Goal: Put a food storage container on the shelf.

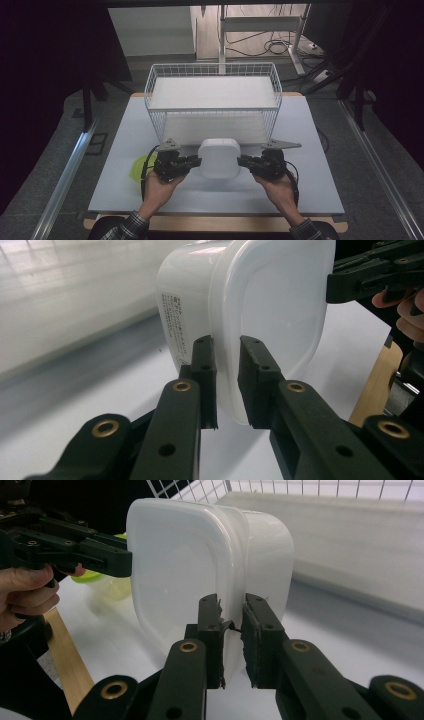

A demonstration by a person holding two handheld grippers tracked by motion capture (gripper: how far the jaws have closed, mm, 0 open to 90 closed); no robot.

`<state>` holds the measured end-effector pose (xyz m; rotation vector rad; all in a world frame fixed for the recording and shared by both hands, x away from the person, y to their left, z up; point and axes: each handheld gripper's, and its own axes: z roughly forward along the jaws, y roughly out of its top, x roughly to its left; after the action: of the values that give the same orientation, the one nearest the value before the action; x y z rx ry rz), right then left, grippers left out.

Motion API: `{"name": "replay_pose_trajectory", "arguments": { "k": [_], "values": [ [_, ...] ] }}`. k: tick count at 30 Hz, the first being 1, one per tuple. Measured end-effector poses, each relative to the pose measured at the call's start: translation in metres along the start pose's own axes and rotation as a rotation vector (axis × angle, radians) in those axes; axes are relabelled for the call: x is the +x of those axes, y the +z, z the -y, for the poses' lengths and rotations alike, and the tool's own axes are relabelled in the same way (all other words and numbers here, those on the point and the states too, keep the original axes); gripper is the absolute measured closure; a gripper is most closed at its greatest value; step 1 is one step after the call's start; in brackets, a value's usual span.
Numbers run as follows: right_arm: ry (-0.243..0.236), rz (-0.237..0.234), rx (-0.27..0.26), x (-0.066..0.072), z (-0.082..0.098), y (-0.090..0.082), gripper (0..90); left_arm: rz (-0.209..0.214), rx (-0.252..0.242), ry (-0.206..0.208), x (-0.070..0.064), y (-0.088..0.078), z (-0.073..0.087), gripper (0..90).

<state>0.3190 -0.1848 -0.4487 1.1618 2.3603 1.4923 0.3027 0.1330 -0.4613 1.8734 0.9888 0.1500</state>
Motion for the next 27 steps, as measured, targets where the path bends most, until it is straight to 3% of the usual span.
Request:
{"name": "replay_pose_trajectory", "arguments": {
  "k": [27],
  "values": [
    [-0.097, -0.018, -0.118, 0.013, -0.081, -0.017, 79.6, -0.07, -0.125, 0.083, -0.004, -0.045, -0.07, 78.4]
  ]
}}
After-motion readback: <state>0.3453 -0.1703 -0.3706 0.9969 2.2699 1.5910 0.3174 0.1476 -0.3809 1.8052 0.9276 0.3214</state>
